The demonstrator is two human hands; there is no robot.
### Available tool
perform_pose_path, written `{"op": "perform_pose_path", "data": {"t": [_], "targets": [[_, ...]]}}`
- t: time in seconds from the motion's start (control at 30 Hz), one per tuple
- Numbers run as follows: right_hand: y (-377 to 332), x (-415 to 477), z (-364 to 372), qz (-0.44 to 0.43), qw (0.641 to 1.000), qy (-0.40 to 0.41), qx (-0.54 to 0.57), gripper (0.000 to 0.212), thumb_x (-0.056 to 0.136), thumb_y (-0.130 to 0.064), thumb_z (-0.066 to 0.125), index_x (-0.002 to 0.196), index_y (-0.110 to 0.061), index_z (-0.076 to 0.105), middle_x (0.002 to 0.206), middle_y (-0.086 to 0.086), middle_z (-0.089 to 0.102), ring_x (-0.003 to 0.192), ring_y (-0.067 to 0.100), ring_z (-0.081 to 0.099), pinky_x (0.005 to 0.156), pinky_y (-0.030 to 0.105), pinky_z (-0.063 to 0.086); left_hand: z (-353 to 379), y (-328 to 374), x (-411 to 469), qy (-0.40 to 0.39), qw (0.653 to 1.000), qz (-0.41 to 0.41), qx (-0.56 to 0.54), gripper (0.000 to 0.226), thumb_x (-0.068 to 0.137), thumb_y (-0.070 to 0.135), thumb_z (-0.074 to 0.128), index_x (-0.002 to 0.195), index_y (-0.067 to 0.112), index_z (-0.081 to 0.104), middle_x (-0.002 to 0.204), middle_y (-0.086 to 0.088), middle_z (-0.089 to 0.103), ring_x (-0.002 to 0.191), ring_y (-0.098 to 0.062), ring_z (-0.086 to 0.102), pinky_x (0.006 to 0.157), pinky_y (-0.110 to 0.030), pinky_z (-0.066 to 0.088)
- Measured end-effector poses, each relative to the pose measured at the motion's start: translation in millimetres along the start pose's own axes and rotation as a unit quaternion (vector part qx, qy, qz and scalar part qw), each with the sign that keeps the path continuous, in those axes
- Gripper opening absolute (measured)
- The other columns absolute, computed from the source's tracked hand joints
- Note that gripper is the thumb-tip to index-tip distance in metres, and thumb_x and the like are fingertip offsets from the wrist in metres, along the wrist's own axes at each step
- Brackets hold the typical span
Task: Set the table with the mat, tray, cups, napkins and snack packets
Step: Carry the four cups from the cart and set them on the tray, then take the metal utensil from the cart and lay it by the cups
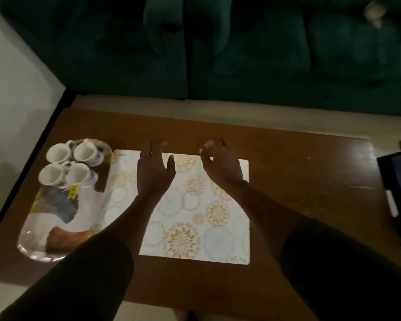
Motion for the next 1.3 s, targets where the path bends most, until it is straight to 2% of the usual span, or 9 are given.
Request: {"op": "perform_pose_path", "data": {"t": [0.13, 0.27, 0.4, 0.5, 0.83, 0.97, 1.1, 1.2, 1.3], "targets": [[63, 0, -62, 0.012, 0.997, -0.004, -0.08, 0.025, 0.094, -0.019, 0.048, 0.107, -0.006, 0.064, 0.113, 0.01, 0.063, 0.114, 0.025, 0.053, 0.095, 0.033, 0.045, 34, 76, 4, -0.044, 0.997, 0.045, -0.042, 0.036, 0.09, 0.028, 0.059, 0.124, 0.018, 0.051, 0.127, -0.006, 0.051, 0.09, -0.028, 0.064, 0.068, -0.032, 0.049], [124, -9, -114, 0.078, 0.992, 0.016, -0.094, 0.026, 0.095, -0.023, 0.046, 0.114, -0.011, 0.06, 0.122, 0.008, 0.055, 0.118, 0.02, 0.046, 0.088, 0.024, 0.039, 72, 149, -6, -0.092, 0.991, 0.074, -0.063, 0.037, 0.092, 0.03, 0.058, 0.127, 0.018, 0.052, 0.13, -0.004, 0.051, 0.104, -0.025, 0.062, 0.072, -0.032, 0.05], [172, -36, -169, 0.127, 0.989, 0.042, -0.061, 0.025, 0.095, -0.018, 0.05, 0.116, -0.008, 0.06, 0.126, 0.008, 0.053, 0.118, 0.019, 0.048, 0.094, 0.028, 0.046, 110, 218, -21, -0.153, 0.98, 0.106, -0.072, 0.038, 0.094, 0.03, 0.057, 0.129, 0.018, 0.05, 0.134, -0.006, 0.048, 0.111, -0.028, 0.059, 0.081, -0.04, 0.054], [211, -58, -212, 0.171, 0.982, 0.07, -0.038, 0.027, 0.093, -0.015, 0.053, 0.119, -0.01, 0.058, 0.129, 0.006, 0.05, 0.117, 0.019, 0.051, 0.095, 0.028, 0.046, 136, 272, -32, -0.174, 0.973, 0.13, -0.079, 0.035, 0.093, 0.026, 0.059, 0.126, 0.017, 0.053, 0.132, -0.006, 0.05, 0.115, -0.027, 0.055, 0.088, -0.038, 0.049], [357, -131, -357, 0.27, 0.94, 0.201, -0.047, 0.023, 0.088, -0.015, 0.057, 0.111, -0.013, 0.061, 0.125, 0.006, 0.055, 0.112, 0.023, 0.054, 0.086, 0.032, 0.047, 244, 457, -88, -0.249, 0.946, 0.18, -0.103, 0.034, 0.091, 0.028, 0.061, 0.124, 0.024, 0.052, 0.126, 0.001, 0.054, 0.103, -0.006, 0.046, 0.069, -0.014, 0.033], [412, -164, -397, 0.291, 0.93, 0.22, -0.045, 0.023, 0.088, -0.013, 0.055, 0.11, -0.013, 0.061, 0.121, 0.005, 0.056, 0.108, 0.024, 0.055, 0.083, 0.031, 0.046, 285, 518, -123, -0.294, 0.93, 0.183, -0.122, 0.03, 0.088, 0.025, 0.064, 0.117, 0.025, 0.055, 0.112, 0.003, 0.058, 0.096, -0.009, 0.048, 0.065, -0.018, 0.037], [457, -190, -424, 0.358, 0.9, 0.247, -0.033, 0.029, 0.083, -0.009, 0.054, 0.111, -0.012, 0.062, 0.121, 0.006, 0.057, 0.106, 0.024, 0.058, 0.084, 0.034, 0.049, 315, 561, -143, -0.339, 0.916, 0.163, -0.141, 0.023, 0.088, 0.024, 0.066, 0.109, 0.016, 0.061, 0.102, -0.006, 0.064, 0.094, -0.023, 0.061, 0.073, -0.037, 0.053], [482, -203, -424, 0.382, 0.899, 0.216, -0.015, 0.03, 0.084, -0.014, 0.057, 0.114, -0.013, 0.061, 0.118, 0.008, 0.058, 0.108, 0.025, 0.057, 0.083, 0.032, 0.047, 332, 582, -153, -0.344, 0.918, 0.142, -0.138, 0.025, 0.087, 0.025, 0.067, 0.109, 0.013, 0.063, 0.106, -0.009, 0.066, 0.095, -0.024, 0.063, 0.072, -0.03, 0.049], [495, -208, -408, 0.381, 0.914, 0.138, 0.006, 0.044, 0.083, -0.037, 0.067, 0.121, -0.019, 0.055, 0.123, 0.005, 0.056, 0.112, 0.022, 0.053, 0.082, 0.028, 0.042, 349, 590, -160, -0.355, 0.923, 0.097, -0.115, 0.033, 0.086, 0.027, 0.068, 0.113, 0.01, 0.061, 0.115, -0.011, 0.064, 0.104, -0.026, 0.06, 0.076, -0.034, 0.049]]}}
Point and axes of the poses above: each hand's wrist, its own x-axis towards the middle knuckle, its own z-axis out of the palm, y = z × x, the point moved 3 cm from there along x, towards the middle knuckle
